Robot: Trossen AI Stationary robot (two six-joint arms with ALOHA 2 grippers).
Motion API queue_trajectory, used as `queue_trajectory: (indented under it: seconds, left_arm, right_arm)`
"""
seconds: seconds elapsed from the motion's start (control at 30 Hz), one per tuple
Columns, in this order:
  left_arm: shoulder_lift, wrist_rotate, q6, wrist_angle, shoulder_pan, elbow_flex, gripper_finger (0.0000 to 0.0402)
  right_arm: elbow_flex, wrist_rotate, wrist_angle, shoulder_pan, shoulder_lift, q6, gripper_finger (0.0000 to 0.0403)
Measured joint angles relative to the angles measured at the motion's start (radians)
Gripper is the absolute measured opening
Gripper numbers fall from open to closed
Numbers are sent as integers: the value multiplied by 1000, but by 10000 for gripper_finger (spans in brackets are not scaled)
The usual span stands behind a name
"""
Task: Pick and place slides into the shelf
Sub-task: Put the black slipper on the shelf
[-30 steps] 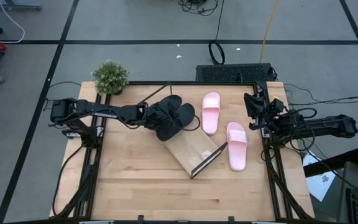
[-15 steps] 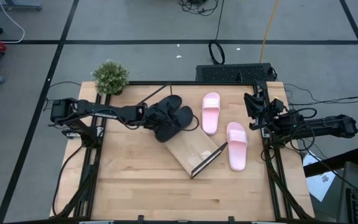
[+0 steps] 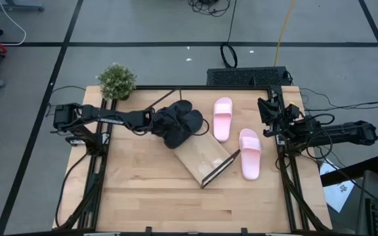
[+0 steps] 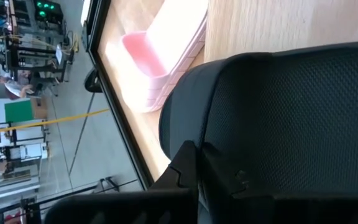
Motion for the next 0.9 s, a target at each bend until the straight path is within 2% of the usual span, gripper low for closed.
queue_trajectory:
  seconds: [0.9]
  left_arm:
    - [-1, 0, -58, -73, 10, 0, 5]
  right_arm:
    - [0, 0, 0, 0, 0, 0, 59]
